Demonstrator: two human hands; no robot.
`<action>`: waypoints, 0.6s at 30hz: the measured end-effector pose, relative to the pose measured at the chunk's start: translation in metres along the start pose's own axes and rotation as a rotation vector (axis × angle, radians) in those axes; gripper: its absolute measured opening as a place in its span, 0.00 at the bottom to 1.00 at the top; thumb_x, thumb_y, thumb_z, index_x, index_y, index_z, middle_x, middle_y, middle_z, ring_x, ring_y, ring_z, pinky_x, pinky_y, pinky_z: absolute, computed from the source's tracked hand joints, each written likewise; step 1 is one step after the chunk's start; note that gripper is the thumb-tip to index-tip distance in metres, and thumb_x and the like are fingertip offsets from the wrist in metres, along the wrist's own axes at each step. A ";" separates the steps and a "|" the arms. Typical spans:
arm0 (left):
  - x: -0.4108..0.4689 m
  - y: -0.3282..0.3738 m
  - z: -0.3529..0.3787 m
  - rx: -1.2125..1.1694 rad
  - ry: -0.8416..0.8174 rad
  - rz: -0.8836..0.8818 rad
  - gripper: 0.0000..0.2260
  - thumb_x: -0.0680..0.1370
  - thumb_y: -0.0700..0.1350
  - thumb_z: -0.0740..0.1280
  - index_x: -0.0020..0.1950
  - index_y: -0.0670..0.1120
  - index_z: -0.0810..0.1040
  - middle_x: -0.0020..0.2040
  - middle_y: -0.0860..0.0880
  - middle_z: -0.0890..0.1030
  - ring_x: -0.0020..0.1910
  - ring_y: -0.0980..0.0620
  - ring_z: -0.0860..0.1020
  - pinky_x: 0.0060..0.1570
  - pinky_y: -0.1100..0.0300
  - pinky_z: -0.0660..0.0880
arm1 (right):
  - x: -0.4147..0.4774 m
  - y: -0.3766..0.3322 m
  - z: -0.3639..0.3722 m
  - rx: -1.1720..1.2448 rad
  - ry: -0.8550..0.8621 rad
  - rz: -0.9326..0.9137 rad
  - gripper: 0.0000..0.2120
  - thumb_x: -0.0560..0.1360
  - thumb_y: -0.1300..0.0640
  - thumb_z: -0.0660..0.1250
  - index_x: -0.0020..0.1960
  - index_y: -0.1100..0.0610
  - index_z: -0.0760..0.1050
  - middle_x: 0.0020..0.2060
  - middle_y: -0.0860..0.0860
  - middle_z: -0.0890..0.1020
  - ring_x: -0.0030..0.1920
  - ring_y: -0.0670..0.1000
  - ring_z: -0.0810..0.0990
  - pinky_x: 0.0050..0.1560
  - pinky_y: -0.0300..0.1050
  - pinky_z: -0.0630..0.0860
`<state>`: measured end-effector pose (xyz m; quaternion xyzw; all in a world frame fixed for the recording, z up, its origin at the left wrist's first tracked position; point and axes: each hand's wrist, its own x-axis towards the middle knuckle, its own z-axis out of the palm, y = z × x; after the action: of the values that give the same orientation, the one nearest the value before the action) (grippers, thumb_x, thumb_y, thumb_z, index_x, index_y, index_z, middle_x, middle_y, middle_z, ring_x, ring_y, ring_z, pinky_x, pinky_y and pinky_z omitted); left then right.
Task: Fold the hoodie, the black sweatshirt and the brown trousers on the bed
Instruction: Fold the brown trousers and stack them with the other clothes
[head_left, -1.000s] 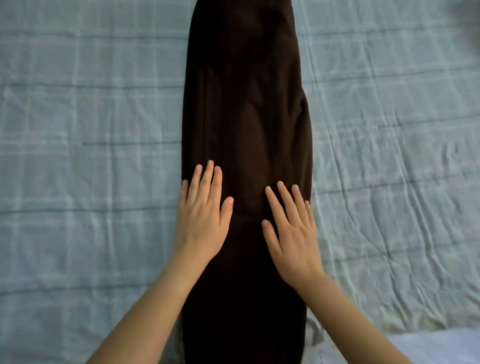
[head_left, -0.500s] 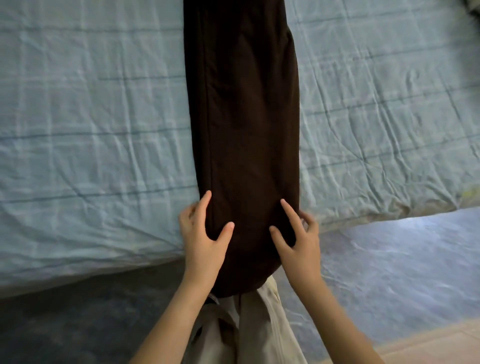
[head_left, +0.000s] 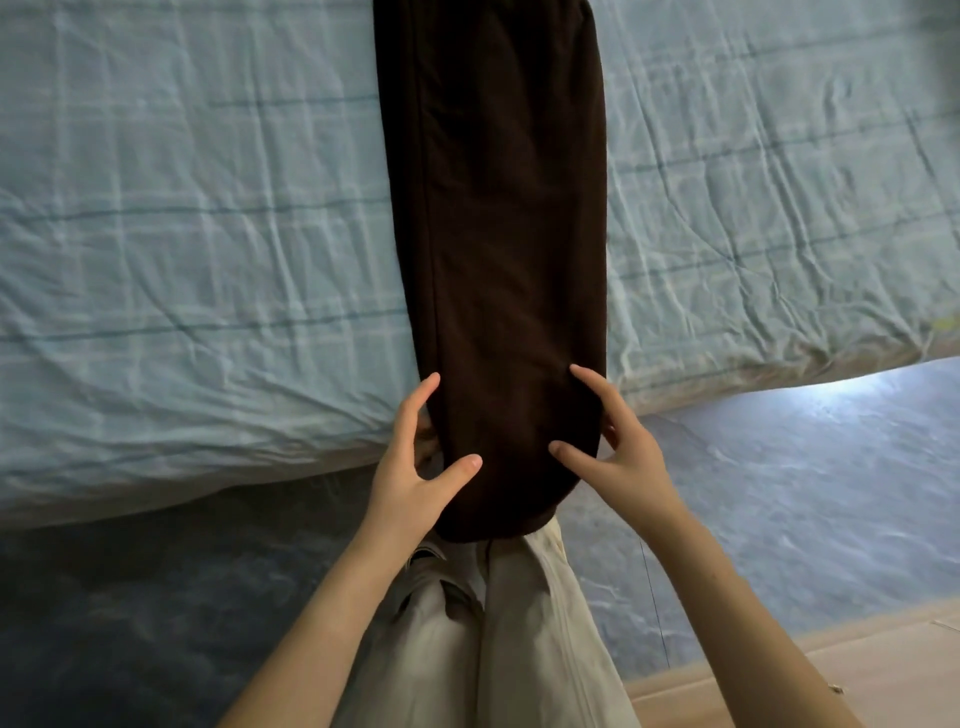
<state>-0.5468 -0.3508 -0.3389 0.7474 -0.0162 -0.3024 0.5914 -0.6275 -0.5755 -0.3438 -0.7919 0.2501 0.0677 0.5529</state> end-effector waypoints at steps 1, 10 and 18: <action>-0.001 0.002 0.000 -0.017 -0.015 -0.004 0.38 0.73 0.42 0.76 0.70 0.72 0.61 0.72 0.59 0.68 0.68 0.60 0.71 0.65 0.53 0.74 | 0.000 -0.002 -0.002 0.043 -0.013 -0.011 0.37 0.72 0.59 0.76 0.72 0.34 0.66 0.66 0.34 0.75 0.66 0.37 0.74 0.63 0.36 0.74; -0.035 0.002 0.004 -0.129 -0.049 -0.056 0.42 0.72 0.41 0.77 0.72 0.73 0.58 0.67 0.67 0.73 0.64 0.65 0.74 0.57 0.68 0.74 | -0.046 -0.009 -0.004 0.276 -0.223 0.035 0.41 0.73 0.63 0.76 0.77 0.37 0.62 0.65 0.37 0.77 0.65 0.45 0.78 0.57 0.38 0.79; -0.034 0.055 0.010 -0.115 0.193 0.118 0.40 0.69 0.37 0.78 0.74 0.62 0.65 0.57 0.55 0.83 0.57 0.58 0.81 0.53 0.67 0.77 | -0.042 -0.062 -0.018 0.034 0.182 -0.204 0.39 0.69 0.63 0.78 0.72 0.39 0.69 0.63 0.41 0.77 0.65 0.49 0.76 0.60 0.48 0.78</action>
<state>-0.5612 -0.3629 -0.2760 0.7358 0.0144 -0.1942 0.6486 -0.6381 -0.5622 -0.2683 -0.8068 0.2186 -0.0654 0.5450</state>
